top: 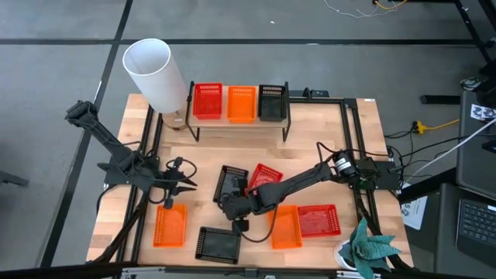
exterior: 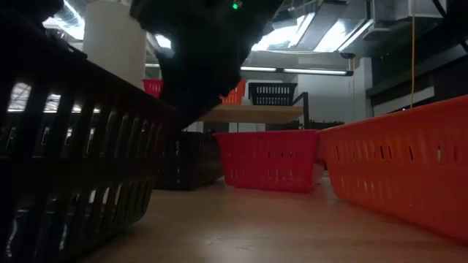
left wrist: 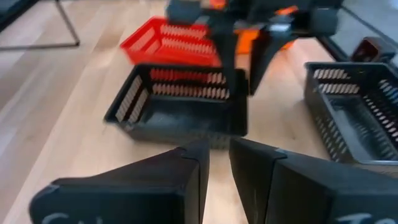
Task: Stack baskets on shelf by color
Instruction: Stack the top black bin on the black bin on the shelf
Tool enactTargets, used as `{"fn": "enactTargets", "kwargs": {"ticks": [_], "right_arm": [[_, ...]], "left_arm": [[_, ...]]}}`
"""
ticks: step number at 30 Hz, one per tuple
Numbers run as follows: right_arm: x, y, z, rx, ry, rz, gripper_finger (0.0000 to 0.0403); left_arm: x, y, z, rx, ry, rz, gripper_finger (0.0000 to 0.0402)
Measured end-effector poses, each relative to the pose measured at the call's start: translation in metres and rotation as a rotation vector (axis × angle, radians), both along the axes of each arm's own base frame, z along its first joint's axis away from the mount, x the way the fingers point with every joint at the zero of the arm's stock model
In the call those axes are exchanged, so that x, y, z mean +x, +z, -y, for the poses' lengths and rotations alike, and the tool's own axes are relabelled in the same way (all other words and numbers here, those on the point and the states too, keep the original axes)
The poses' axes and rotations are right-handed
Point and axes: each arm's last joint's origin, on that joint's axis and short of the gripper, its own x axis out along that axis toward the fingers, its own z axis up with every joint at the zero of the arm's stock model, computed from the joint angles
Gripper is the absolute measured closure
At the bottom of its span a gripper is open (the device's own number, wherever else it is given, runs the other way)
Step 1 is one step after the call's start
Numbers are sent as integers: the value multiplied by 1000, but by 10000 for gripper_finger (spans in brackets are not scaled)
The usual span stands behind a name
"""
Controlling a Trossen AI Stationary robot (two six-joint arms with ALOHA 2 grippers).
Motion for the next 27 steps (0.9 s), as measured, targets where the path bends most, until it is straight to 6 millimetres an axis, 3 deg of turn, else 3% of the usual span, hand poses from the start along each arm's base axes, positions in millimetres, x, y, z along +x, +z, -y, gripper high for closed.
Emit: {"fn": "enactTargets", "kwargs": {"ticks": [7, 14, 18, 22, 27], "right_arm": [[3, -6, 5, 8, -39, 1, 295], [2, -10, 7, 14, -71, -31, 390], [1, -8, 5, 7, -53, -26, 397], [2, 11, -1, 3, 3, 14, 399], [3, 54, -13, -4, 97, 39, 400]], "left_arm": [[-1, -9, 0, 25, -37, 22, 358], [-5, -36, -4, -25, -26, 51, 360], [-8, -47, -7, -45, -27, 97, 360], [-6, -42, -8, 12, -34, 158, 360], [0, -34, -15, 81, 8, 235, 360]]}}
